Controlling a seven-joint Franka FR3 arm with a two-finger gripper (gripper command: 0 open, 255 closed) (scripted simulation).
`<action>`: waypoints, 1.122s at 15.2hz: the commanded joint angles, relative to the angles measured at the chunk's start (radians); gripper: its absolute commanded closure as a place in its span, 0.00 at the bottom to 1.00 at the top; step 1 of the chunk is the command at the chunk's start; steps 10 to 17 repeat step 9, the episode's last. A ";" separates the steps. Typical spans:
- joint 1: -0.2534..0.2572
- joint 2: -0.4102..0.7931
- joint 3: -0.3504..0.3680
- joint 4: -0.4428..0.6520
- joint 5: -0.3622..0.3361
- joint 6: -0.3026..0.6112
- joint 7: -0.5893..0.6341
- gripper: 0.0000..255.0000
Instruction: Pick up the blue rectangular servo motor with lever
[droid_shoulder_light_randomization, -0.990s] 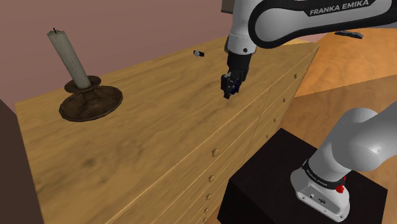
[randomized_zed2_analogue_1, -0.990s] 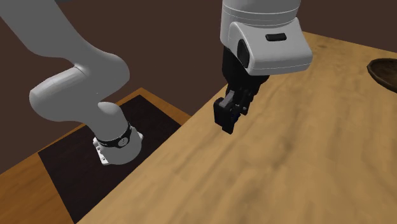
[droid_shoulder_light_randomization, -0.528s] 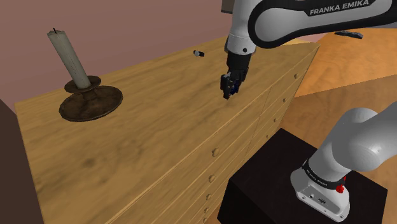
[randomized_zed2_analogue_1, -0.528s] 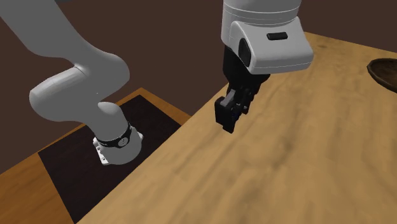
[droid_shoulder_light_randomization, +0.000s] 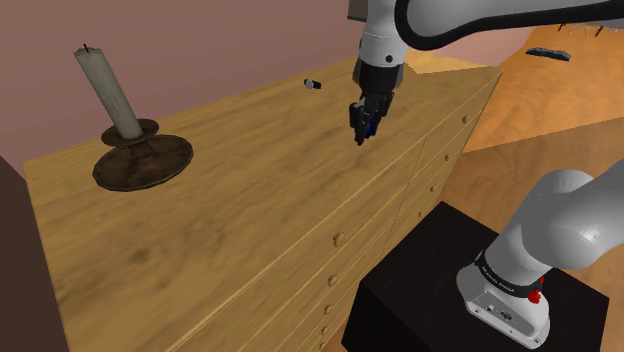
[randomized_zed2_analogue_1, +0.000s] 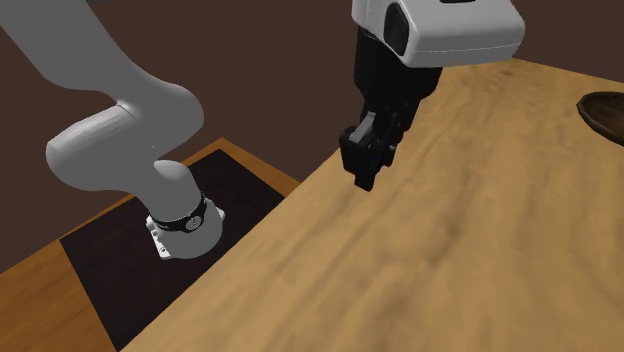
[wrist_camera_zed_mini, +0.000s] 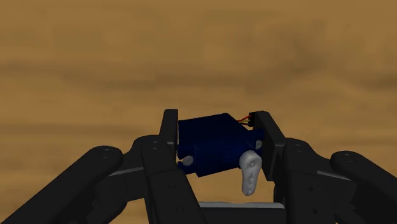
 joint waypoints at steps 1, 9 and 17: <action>0.000 -0.002 -0.002 0.025 -0.001 -0.027 0.001 1.00; -0.003 0.007 -0.006 0.115 -0.006 -0.108 0.005 1.00; -0.003 0.007 -0.006 0.115 -0.006 -0.108 0.005 1.00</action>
